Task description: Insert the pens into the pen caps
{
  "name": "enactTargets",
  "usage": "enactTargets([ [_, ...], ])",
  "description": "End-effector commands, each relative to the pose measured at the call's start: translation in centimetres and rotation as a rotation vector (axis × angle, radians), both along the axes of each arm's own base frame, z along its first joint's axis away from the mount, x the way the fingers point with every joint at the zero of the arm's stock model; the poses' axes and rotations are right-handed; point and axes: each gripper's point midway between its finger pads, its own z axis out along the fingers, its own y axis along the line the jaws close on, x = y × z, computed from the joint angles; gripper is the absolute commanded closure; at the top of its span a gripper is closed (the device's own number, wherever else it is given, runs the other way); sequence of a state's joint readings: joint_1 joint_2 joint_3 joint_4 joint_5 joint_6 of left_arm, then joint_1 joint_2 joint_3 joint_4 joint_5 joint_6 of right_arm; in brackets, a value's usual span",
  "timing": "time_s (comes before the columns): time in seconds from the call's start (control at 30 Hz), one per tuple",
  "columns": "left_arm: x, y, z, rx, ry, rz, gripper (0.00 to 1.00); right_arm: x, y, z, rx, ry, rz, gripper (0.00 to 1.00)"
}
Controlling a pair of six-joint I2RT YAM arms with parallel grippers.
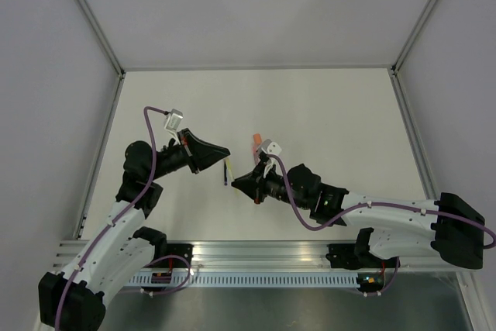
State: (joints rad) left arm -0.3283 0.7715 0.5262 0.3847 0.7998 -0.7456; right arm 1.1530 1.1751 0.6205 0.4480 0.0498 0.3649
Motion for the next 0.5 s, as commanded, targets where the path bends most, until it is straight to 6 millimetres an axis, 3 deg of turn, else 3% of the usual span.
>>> enactTargets([
  [0.0,-1.3,-0.2,0.2,0.005,-0.056,-0.069,0.98,0.6,0.7,3.7,0.066,-0.054,-0.016,1.00],
  [0.47,-2.0,-0.2,-1.4,0.079,-0.038,-0.106,0.96,0.9,0.2,4.5,0.015,-0.078,-0.030,1.00],
])
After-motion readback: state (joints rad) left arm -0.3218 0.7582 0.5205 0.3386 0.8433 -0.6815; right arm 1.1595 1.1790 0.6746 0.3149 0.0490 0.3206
